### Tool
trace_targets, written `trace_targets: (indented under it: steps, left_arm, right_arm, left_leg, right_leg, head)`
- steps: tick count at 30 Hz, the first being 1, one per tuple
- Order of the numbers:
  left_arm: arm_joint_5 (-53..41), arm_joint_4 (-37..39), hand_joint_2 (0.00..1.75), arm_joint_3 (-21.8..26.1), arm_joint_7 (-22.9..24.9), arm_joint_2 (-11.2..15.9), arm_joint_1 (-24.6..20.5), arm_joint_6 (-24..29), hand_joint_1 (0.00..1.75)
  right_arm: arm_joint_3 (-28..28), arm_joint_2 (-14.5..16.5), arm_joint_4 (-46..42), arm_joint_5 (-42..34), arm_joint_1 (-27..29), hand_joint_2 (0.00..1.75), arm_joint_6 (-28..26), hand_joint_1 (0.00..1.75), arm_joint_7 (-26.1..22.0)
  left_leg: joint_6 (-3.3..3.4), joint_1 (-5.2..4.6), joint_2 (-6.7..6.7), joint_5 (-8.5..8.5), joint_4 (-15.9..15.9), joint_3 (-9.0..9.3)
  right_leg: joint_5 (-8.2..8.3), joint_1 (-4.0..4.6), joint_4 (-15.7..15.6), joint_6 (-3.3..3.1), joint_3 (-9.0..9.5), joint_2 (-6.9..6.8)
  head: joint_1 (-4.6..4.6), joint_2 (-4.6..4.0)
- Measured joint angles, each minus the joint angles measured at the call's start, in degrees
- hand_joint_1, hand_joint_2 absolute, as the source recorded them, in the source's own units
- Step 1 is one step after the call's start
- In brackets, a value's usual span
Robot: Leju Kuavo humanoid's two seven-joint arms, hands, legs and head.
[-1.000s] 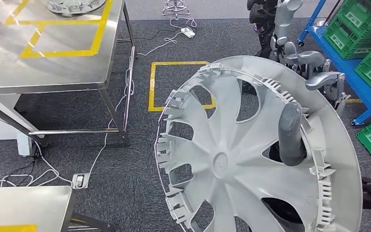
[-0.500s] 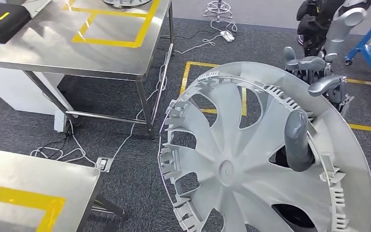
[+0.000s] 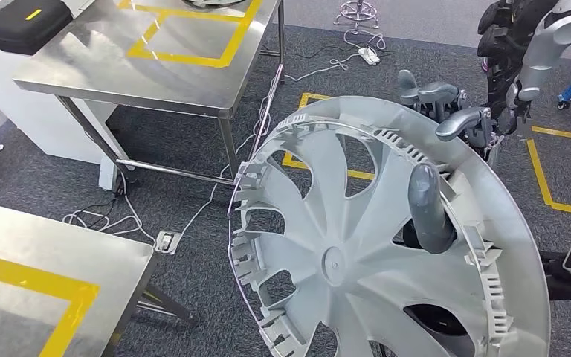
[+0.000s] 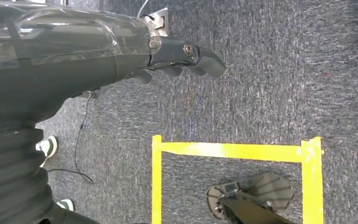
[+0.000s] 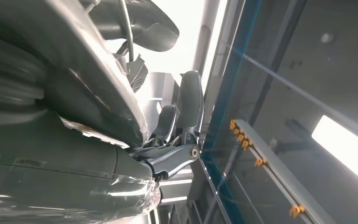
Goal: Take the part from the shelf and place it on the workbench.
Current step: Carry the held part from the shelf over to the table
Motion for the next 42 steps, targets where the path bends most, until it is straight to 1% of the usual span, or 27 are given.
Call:
trace_targets:
  steps: [2,3,5,6,8,10,11,12,13,15,16,18,20,21,23,25,26,27,28,30,31,33,36,38,40,41,42]
  left_arm:
    - [-0.08,0.01,1.75,0.00,0.00,0.08,-0.10,-0.05,0.00]
    - [-0.10,0.01,1.75,0.00,0.01,0.09,-0.13,-0.08,0.00]
    - [-0.10,0.03,1.75,0.00,0.02,0.15,-0.11,-0.11,0.00]
    - [-0.09,0.04,1.75,0.01,0.02,0.19,-0.11,-0.11,0.00]
    - [-0.03,0.07,1.75,0.02,0.02,0.28,-0.16,-0.11,0.00]
    - [0.07,0.09,1.75,0.02,0.02,0.31,-0.14,-0.11,0.00]
    - [0.10,0.09,1.75,0.02,0.02,0.30,-0.05,-0.11,0.00]
    - [0.13,0.10,1.75,0.02,0.01,0.30,0.02,-0.11,0.00]
    - [0.14,0.10,1.75,0.02,0.01,0.30,0.09,-0.11,0.00]
    - [0.14,0.11,1.75,0.02,-0.01,0.27,0.13,-0.11,0.00]
    - [0.14,0.11,1.75,0.02,-0.01,0.27,0.11,-0.11,0.00]
    - [0.14,0.12,1.75,0.03,-0.01,0.26,0.12,-0.10,0.00]
    - [0.15,0.13,1.75,0.03,0.01,0.31,0.19,-0.09,0.00]
    - [0.16,0.13,1.75,0.03,0.01,0.33,0.24,-0.10,0.00]
    - [0.10,0.13,1.75,0.02,0.04,0.42,0.19,-0.10,0.00]
    - [-0.02,0.13,1.75,0.02,0.13,0.48,0.09,-0.10,0.00]
    - [-0.07,0.14,1.75,0.02,0.17,0.50,0.09,-0.11,0.00]
    - [-0.10,0.14,1.75,0.02,0.21,0.53,0.12,-0.11,0.00]
    - [-0.13,0.15,1.75,0.02,0.23,0.57,0.14,-0.11,0.00]
    - [-0.17,0.15,1.75,0.02,0.24,0.66,0.13,-0.11,0.00]
    - [-0.19,0.13,1.75,0.02,0.23,0.64,0.12,-0.11,0.00]
    - [-0.22,0.12,1.75,0.02,0.24,0.60,0.18,-0.11,0.00]
    - [-0.26,0.14,1.75,-0.02,0.31,0.50,0.45,-0.02,0.00]
    - [-0.28,0.11,1.75,-0.06,0.26,0.24,0.48,0.00,0.00]
    - [-0.31,0.09,1.75,-0.07,0.22,0.05,0.42,-0.01,0.00]
    - [-0.32,0.10,1.75,-0.07,0.22,0.03,0.40,-0.02,0.00]
    - [-0.32,0.11,1.75,-0.07,0.23,0.04,0.40,-0.02,0.00]
  right_arm:
    - [0.01,-0.02,0.01,-0.14,0.00,1.75,0.41,1.75,0.00]
    - [0.01,-0.03,0.02,-0.23,0.01,1.75,0.62,1.75,0.00]
    - [0.02,-0.07,0.02,-0.40,0.02,1.75,1.04,1.75,0.00]
    - [0.03,-0.08,0.00,-0.45,0.03,1.75,1.26,1.75,-0.01]
    - [0.05,-0.13,-0.03,-0.40,0.09,1.75,1.72,1.75,-0.05]
    - [0.11,-0.19,-0.03,-0.17,0.33,1.75,2.07,1.75,-0.09]
    - [0.15,-0.23,-0.03,-0.04,0.47,1.75,2.16,1.75,-0.09]
    - [0.19,-0.26,-0.03,0.06,0.55,1.75,2.21,1.75,-0.09]
    - [0.21,-0.28,-0.03,0.11,0.58,1.75,2.27,1.75,-0.09]
    - [0.22,-0.28,-0.03,0.07,0.54,1.75,2.49,1.75,-0.09]
    - [0.22,-0.28,-0.03,-0.03,0.50,1.75,2.64,1.75,-0.09]
    - [0.24,-0.29,-0.02,-0.37,0.41,1.75,2.99,1.75,-0.08]
    - [0.27,-0.29,-0.02,-0.61,0.32,1.75,3.20,1.75,-0.08]
    - [0.28,-0.28,-0.02,-0.65,0.29,1.75,3.25,1.75,-0.08]
    - [0.32,-0.26,-0.01,-0.73,0.27,1.75,3.37,1.75,-0.08]
    - [0.36,-0.25,0.06,-0.89,0.36,1.75,3.55,1.75,-0.09]
    - [0.38,-0.25,0.15,-0.99,0.42,1.75,3.66,1.75,-0.09]
    - [0.39,-0.25,0.26,-1.07,0.48,1.75,3.75,1.75,-0.09]
    - [0.39,-0.25,0.36,-1.11,0.49,1.75,3.81,1.75,-0.09]
    - [0.40,-0.24,0.44,-1.14,0.47,1.75,3.91,1.75,-0.09]
    - [0.40,-0.24,0.45,-1.15,0.44,1.75,3.94,1.75,-0.09]
    - [0.43,-0.24,0.45,-1.15,0.37,1.75,4.03,1.75,-0.09]
    - [0.48,-0.23,0.46,-1.15,0.33,1.75,4.07,1.75,-0.09]
    - [0.50,-0.23,0.46,-1.14,0.31,1.75,4.08,1.75,-0.09]
    - [0.50,-0.25,0.48,-1.14,0.36,1.75,4.07,1.75,-0.09]
    - [0.51,-0.25,0.50,-1.14,0.42,1.75,4.06,1.75,-0.09]
    - [0.51,-0.26,0.55,-1.15,0.47,1.75,4.07,1.75,-0.09]
  left_leg:
    - [0.39,-0.42,1.60,0.99,-4.83,2.47]
    - [0.66,-0.70,1.59,0.77,-5.35,2.59]
    - [1.43,-0.75,0.55,0.96,-5.65,2.54]
    - [1.81,-0.70,0.01,1.06,-5.78,2.61]
    - [2.45,-0.57,-1.07,1.25,-5.98,2.74]
    - [2.86,-0.76,-2.22,1.29,-5.97,2.74]
    - [2.97,-0.93,-2.81,1.30,-5.97,2.76]
    - [3.06,-1.10,-3.42,1.32,-5.97,2.79]
    - [3.12,-1.25,-4.02,1.34,-5.97,2.84]
    - [3.17,-1.42,-5.00,1.38,-5.97,2.96]
    - [3.10,-1.42,-5.39,1.44,-5.94,2.90]
    - [2.72,-1.24,-5.97,1.69,-6.02,2.63]
    - [2.21,-1.14,-6.36,1.89,-6.20,2.42]
    - [2.00,-1.26,-5.73,1.58,-5.95,2.28]
    - [1.43,-1.30,-3.65,-0.82,-2.62,0.71]
    - [0.66,-0.81,-2.26,-4.38,4.26,-2.53]
    - [0.29,-0.48,-2.18,-5.37,7.17,-3.93]
    - [-0.07,-0.16,-2.15,-5.28,8.27,-4.46]
    - [-0.45,0.13,-1.95,-4.11,7.14,-3.86]
    - [-1.19,0.53,-0.47,-0.61,-0.05,-0.06]
    - [-1.24,0.56,0.55,0.53,-3.36,1.67]
    - [-0.47,0.30,1.79,0.73,-5.91,2.94]
    - [1.16,0.07,0.86,0.76,-5.84,2.80]
    - [1.88,0.12,-0.09,0.92,-5.95,2.86]
    - [2.26,0.02,-1.04,1.00,-5.95,2.82]
    - [2.36,-0.09,-1.57,1.03,-5.95,2.81]
    - [2.43,-0.22,-2.16,1.06,-5.94,2.81]
  right_leg:
    - [-0.21,0.25,0.10,0.48,0.04,-0.59]
    - [-0.26,0.30,0.05,0.74,0.09,-0.96]
    - [-0.54,0.08,-0.07,1.30,0.37,-1.69]
    - [-1.15,-0.06,0.45,1.57,0.30,-1.35]
    - [-4.09,-0.22,5.08,1.92,-1.60,0.47]
    - [-7.49,-0.16,13.00,1.90,-5.38,1.94]
    - [-8.06,-0.07,15.72,1.76,-6.84,2.17]
    - [-7.45,0.07,16.43,1.47,-7.44,2.31]
    - [-5.73,0.25,14.77,1.03,-7.00,2.50]
    - [-1.33,0.80,7.13,-0.12,-3.95,3.60]
    - [0.08,1.02,3.56,-0.60,-2.47,4.25]
    - [0.73,1.34,0.31,-1.10,-1.10,5.00]
    - [1.13,1.24,-0.56,-1.19,-0.83,4.41]
    - [1.45,1.08,-1.19,-1.24,-0.57,4.05]
    - [2.11,0.75,-2.39,-1.37,-0.09,3.09]
    - [2.24,0.74,-2.64,-1.42,0.00,2.11]
    - [2.20,0.68,-2.62,-1.34,-0.02,1.58]
    - [2.11,0.57,-2.56,-1.19,-0.02,1.06]
    - [1.98,0.41,-2.43,-0.96,-0.01,0.58]
    - [1.48,0.03,-1.84,-0.16,0.01,-0.24]
    - [1.16,-0.01,-1.39,0.33,-0.03,-0.52]
    - [0.75,0.07,-0.87,1.10,-0.06,-0.84]
    - [0.22,-0.20,-0.63,1.73,-0.05,-0.92]
    - [-2.23,-0.32,2.83,1.99,-1.44,0.37]
    - [-6.05,-0.22,10.51,1.94,-4.83,1.81]
    - [-7.34,-0.18,14.14,1.82,-6.55,2.09]
    - [-7.55,-0.14,16.04,1.60,-7.54,2.22]
  head:
    - [-0.03,0.00]
    - [0.03,0.00]
    - [0.18,0.00]
    - [0.26,0.00]
    - [0.80,0.00]
    - [1.54,0.00]
    - [1.83,0.00]
    - [2.07,0.00]
    - [2.27,0.00]
    - [2.41,0.00]
    - [2.33,0.00]
    - [2.33,0.00]
    - [2.45,0.00]
    - [2.38,0.00]
    - [1.82,0.00]
    - [1.05,0.00]
    - [0.81,0.00]
    - [0.65,0.00]
    - [0.55,0.00]
    - [0.35,0.00]
    - [0.16,0.00]
    - [0.10,0.00]
    - [0.66,0.00]
    - [1.26,0.00]
    - [2.16,0.00]
    - [2.52,0.00]
    - [2.77,0.00]
